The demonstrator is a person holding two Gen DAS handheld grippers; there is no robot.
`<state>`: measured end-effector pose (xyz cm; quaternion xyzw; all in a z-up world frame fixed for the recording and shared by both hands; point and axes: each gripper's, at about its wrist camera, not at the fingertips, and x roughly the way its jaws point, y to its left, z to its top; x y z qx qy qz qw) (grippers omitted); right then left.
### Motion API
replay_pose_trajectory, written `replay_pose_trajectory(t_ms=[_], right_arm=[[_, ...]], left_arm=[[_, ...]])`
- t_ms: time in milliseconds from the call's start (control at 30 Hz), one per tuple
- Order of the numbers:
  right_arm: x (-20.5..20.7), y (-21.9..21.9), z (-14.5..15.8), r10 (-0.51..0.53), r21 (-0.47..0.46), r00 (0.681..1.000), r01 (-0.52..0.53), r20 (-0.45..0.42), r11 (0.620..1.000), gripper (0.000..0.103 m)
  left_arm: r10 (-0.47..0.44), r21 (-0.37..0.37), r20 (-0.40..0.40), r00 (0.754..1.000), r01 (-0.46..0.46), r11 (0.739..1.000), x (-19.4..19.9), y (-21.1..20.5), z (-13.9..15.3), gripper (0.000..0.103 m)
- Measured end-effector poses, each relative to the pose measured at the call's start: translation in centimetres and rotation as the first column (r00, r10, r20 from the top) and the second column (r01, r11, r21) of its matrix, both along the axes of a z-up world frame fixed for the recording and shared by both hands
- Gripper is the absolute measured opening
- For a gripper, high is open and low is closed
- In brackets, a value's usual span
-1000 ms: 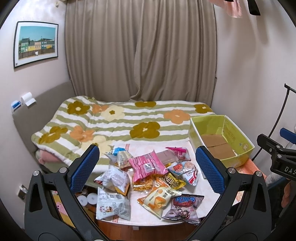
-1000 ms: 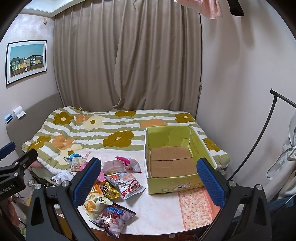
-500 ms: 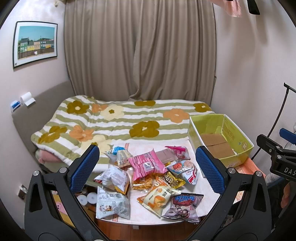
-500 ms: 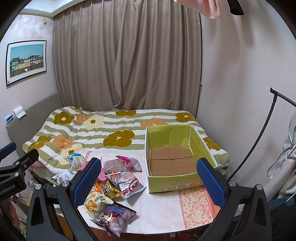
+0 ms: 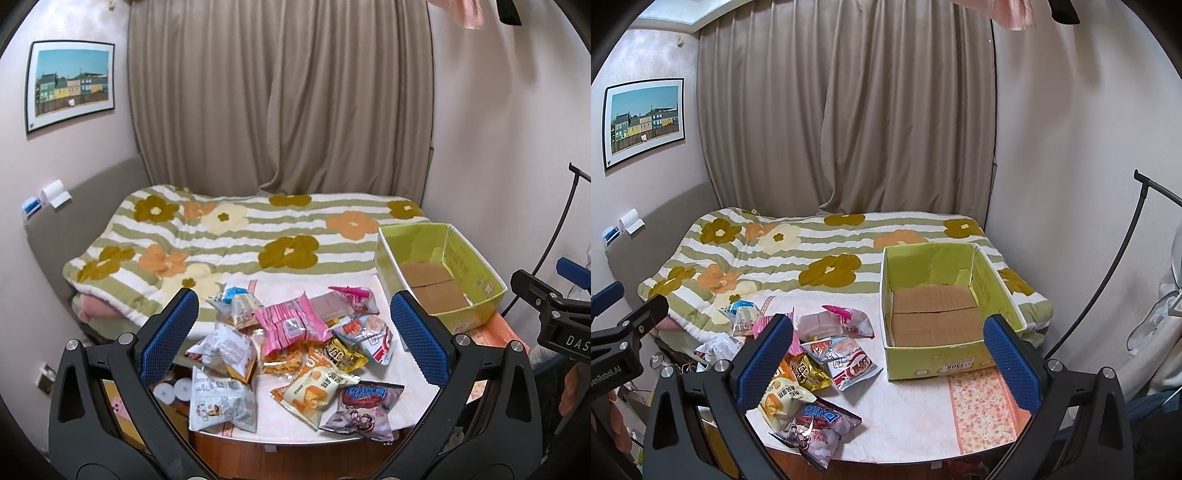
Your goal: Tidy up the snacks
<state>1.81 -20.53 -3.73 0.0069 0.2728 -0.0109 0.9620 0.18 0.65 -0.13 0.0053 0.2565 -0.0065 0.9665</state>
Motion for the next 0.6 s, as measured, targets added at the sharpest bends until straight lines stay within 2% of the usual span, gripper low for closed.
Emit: replay_pose_trajectory(t_ms=[167, 267, 367, 500, 600], right_arm=[[1.3, -1.4, -1.3, 0.038, 0.031, 0.997, -0.036, -0.067, 0.999, 0.102], [2.6, -1.5, -4.0, 0.069, 0.055, 0.986, -0.061, -0.15, 0.997, 0.102], [4.1, -1.6, -7.1, 0.09, 0.12, 0.965, -0.062, -0.248, 0.991, 0.102], [5.9, -1.0, -12.0, 0.132, 0.256, 0.917, -0.034, -0.377, 0.966, 0.102], [7.0, 0.2, -15.9, 0.145, 0.317, 0.863, 0.018, -0.485, 0.948, 0.102]], left_arm=[[-0.016, -0.016, -0.07, 0.997, 0.015, 1.0, 0.8, 0.1, -1.2, 0.103], [-0.047, -0.01, -0.148, 0.988, 0.046, 0.999, 2.4, 0.3, -3.4, 0.103], [-0.104, -0.011, -0.232, 0.967, 0.105, 0.994, 3.8, 0.4, -6.2, 0.103], [-0.208, -0.003, -0.345, 0.915, 0.221, 0.975, 6.4, 0.4, -10.7, 0.103], [-0.289, -0.012, -0.428, 0.856, 0.314, 0.949, 8.5, 0.4, -14.4, 0.103]])
